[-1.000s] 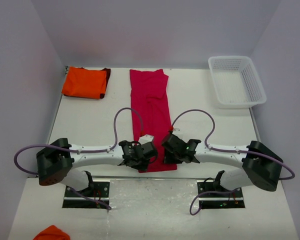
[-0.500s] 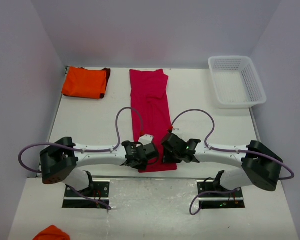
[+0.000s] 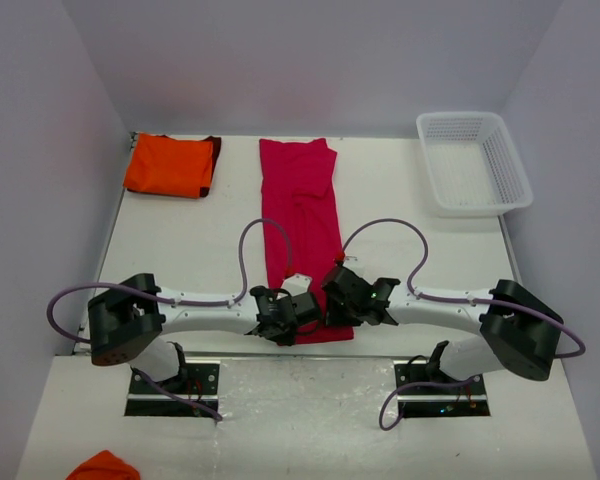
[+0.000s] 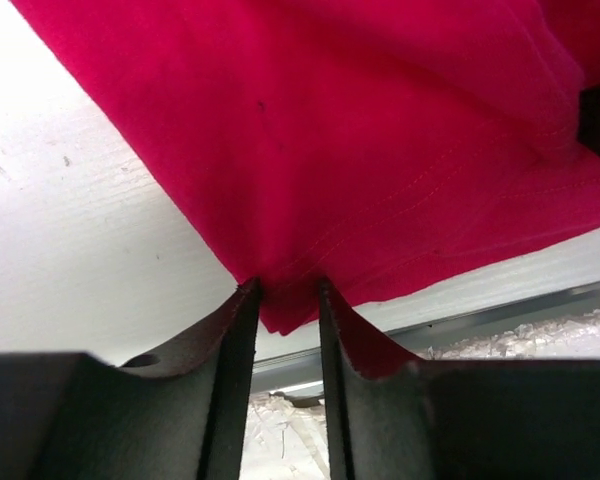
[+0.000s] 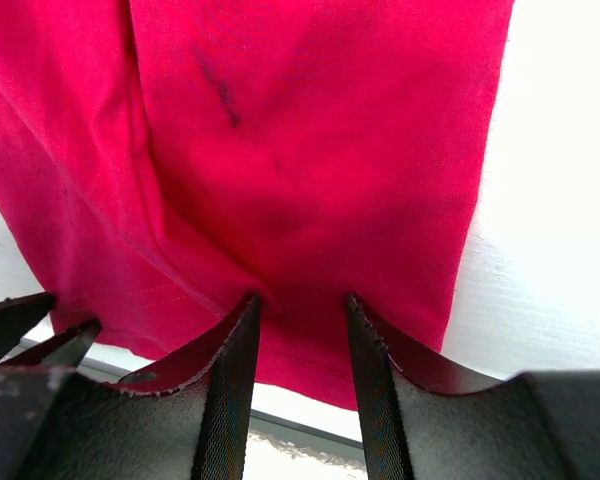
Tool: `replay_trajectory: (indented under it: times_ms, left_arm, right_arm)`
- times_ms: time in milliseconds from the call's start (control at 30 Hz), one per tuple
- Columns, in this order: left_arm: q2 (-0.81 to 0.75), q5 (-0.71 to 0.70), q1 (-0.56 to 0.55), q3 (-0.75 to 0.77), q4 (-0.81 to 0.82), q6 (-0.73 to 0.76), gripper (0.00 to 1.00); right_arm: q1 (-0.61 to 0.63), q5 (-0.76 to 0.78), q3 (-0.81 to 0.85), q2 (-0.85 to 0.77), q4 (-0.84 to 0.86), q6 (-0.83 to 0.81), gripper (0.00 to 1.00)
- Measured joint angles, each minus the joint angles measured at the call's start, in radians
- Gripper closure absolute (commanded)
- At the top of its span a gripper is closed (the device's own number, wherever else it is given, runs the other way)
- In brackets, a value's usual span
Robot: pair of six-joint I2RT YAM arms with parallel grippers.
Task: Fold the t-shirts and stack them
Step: Grab the bottom of the folded rectangular tshirt with both arms
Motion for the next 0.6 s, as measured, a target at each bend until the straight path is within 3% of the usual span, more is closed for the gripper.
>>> replay_trajectory:
  times_ms: [300,467,600]
  left_arm:
    - [0.006,-0.001,0.000,0.000,0.016,-0.004,0.96]
    - [0.001,-0.003,0.000,0.000,0.014,-0.014,0.98]
    - [-0.011,-0.003,0.000,-0.003,0.012,-0.022,0.90]
  right_arm:
    - [-0.002,-0.002,0.000,0.000,0.002,0.001,0.58]
    - [-0.002,-0.002,0.000,0.001,0.003,0.001,0.59]
    - [-0.002,-0.002,0.000,0.004,0.006,0.002,0.58]
